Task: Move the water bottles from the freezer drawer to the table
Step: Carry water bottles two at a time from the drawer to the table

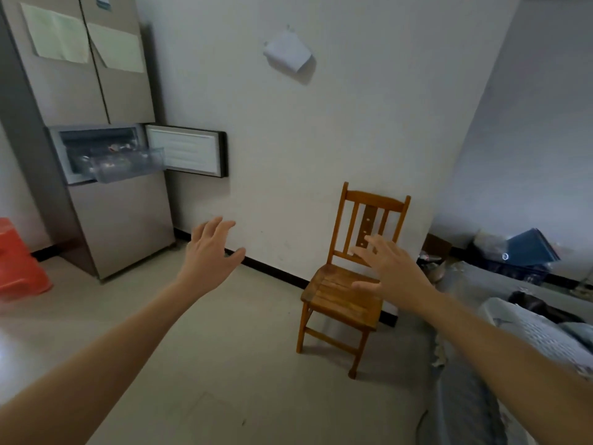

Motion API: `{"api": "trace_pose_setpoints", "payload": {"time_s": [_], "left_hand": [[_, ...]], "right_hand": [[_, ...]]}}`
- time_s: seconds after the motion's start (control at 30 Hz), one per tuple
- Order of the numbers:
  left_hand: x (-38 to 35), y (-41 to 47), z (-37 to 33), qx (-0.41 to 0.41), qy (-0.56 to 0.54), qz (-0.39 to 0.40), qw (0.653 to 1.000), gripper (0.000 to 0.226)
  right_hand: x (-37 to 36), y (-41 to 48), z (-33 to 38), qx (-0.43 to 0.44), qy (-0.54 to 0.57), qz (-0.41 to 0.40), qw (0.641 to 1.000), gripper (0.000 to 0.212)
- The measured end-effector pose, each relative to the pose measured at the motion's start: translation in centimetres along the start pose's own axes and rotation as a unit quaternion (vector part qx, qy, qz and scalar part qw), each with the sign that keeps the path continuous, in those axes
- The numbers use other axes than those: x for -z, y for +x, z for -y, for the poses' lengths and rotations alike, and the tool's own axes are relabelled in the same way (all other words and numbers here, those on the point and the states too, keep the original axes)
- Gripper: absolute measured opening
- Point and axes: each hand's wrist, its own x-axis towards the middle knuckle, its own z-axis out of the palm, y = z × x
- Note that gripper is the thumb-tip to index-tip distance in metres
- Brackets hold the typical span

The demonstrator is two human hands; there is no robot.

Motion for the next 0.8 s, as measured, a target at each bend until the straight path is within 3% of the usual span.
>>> {"api": "trace_pose_setpoints", "payload": {"time_s": [0.17, 0.37, 0.6, 0.8], "left_hand": [[-5.8, 4.7, -2.1, -0.005, 0.01, 0.038, 0.999, 0.057], [-11.4, 10.2, -5.7, 0.01, 0.014, 0.026, 1.0, 0.058], [-14.8, 16.8, -8.0, 0.071, 0.031, -0.031, 0.997, 0.057], [-16.1, 17.9, -7.2, 0.143, 0.059, -0.05, 0.987, 0.056]], "right_hand": [[-2.4, 2.5, -5.6, -0.029, 0.017, 0.011, 0.999, 0.07], [-4.0, 7.8, -13.7, -0.028, 0.025, 0.007, 0.999, 0.067], [-5.9, 17.5, -21.5, 0.042, 0.057, -0.001, 0.997, 0.067], [-7.3, 24.4, -22.9, 0.127, 0.138, -0.036, 0.982, 0.061]]}}
